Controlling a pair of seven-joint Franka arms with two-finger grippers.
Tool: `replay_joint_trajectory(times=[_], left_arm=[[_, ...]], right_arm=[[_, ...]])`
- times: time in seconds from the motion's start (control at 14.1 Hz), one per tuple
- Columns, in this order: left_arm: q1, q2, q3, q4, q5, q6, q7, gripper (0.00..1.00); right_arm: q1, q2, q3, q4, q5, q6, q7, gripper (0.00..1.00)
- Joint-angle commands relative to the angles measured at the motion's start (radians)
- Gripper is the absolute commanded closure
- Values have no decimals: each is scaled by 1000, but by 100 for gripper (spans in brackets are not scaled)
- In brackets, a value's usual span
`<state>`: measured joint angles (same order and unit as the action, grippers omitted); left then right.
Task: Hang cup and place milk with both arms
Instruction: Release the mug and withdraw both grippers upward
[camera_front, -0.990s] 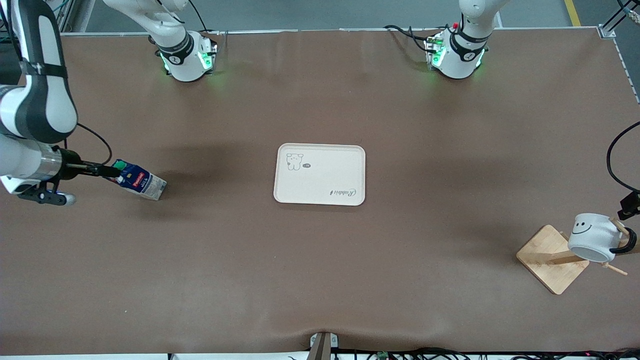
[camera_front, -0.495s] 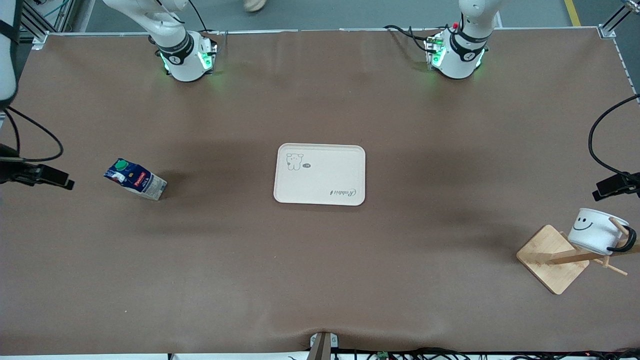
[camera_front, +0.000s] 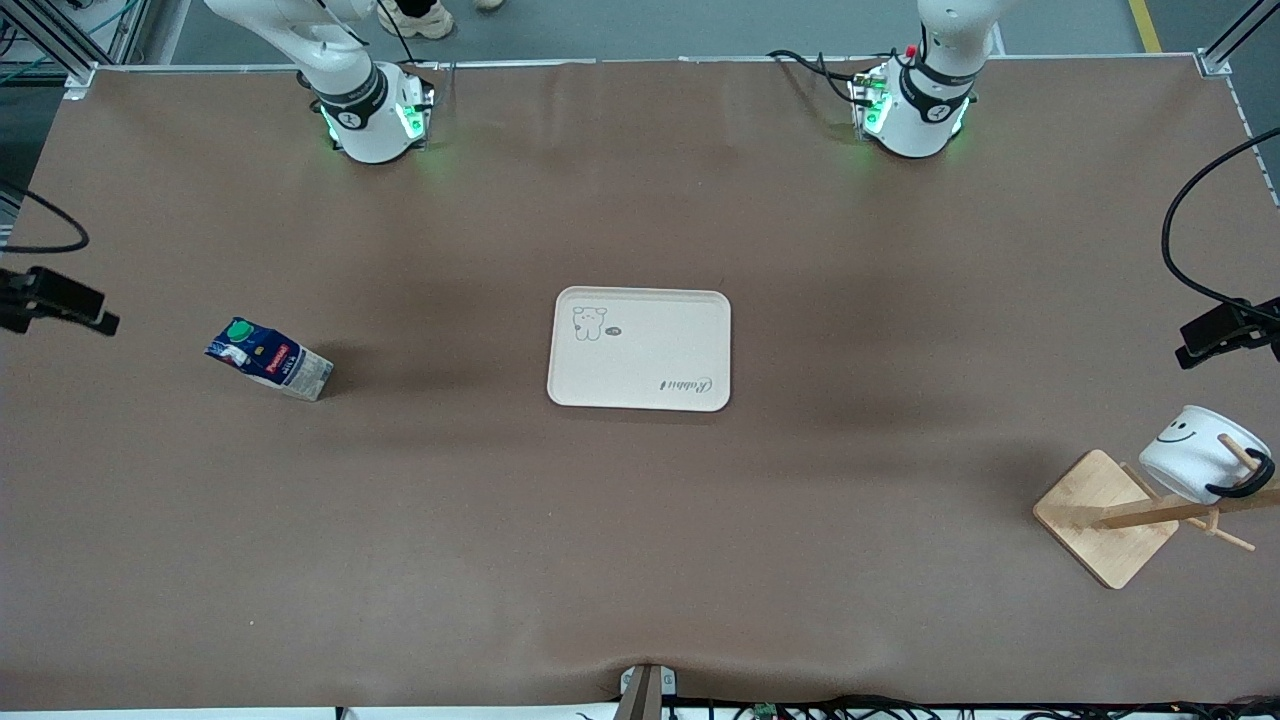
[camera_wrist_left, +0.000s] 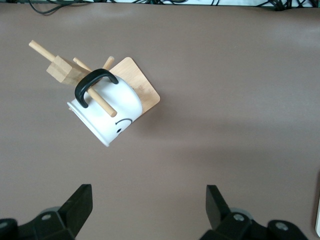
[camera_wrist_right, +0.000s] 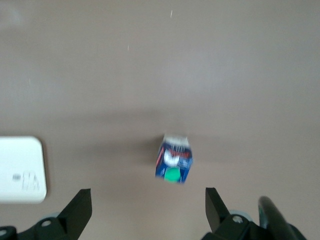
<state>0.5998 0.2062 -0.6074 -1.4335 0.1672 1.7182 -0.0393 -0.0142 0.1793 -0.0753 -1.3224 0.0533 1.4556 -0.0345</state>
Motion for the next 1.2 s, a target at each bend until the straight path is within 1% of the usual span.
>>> replay_joint_trajectory(times=[0.0, 0.07, 0.14, 0.21, 0.28, 0.35, 0.42, 0.49, 0.57, 0.64, 0.71, 0.85, 0.92, 0.99, 1.06, 1.13], left_arm=[[14, -16, -20, -2, -15, -14, -1, 0], [12, -21, -23, -1, -15, -20, 1, 0], [12, -28, -38, 1, -14, -35, -2, 0], [12, -31, -49, -1, -11, -40, -1, 0], [12, -36, -55, 1, -12, -60, -1, 0], [8, -57, -55, 2, -14, -92, -1, 0], [-17, -80, -49, 2, -17, -104, -1, 0], [-61, -111, -20, -4, -17, -118, 6, 0], [-104, -134, 35, -5, -18, -155, 12, 0], [-188, -143, 93, -4, -18, -192, 12, 0], [-274, -159, 179, -4, -28, -221, 12, 0], [-412, -189, 335, -22, -107, -245, 12, 0], [-481, -215, 400, -51, -132, -249, 10, 0], [-547, -241, 452, -80, -133, -246, 6, 0], [-583, -261, 477, -105, -134, -241, -7, 0], [-591, -290, 482, -140, -135, -224, -13, 0]], right_arm=[[-3, -168, -3, -252, -20, 79, -4, 0], [-4, -216, -3, -327, -20, 153, -21, 0], [-3, -237, -3, -363, -20, 179, -41, 0], [-3, -239, -3, -366, -20, 178, -41, 0], [-3, -239, -3, -350, -23, 177, -41, 0], [-4, -236, -3, -292, -24, 166, -39, 0], [-7, -224, -3, -241, -35, 143, -39, 0], [-10, -219, -3, -233, -35, 111, -42, 0], [-10, -219, -3, -233, -35, 51, -41, 0], [-4, -218, 0, -218, -33, 37, -44, 0], [0, -218, 0, -204, -33, 37, -44, 0], [-3, -202, 2, -181, -30, 35, -42, 0], [-7, -202, 2, -173, -29, 35, -42, 0], [-10, -201, 2, -169, -27, 35, -42, 0], [-13, -201, 0, -169, -24, 35, -41, 0], [-15, -201, 0, -169, -21, 35, -41, 0]])
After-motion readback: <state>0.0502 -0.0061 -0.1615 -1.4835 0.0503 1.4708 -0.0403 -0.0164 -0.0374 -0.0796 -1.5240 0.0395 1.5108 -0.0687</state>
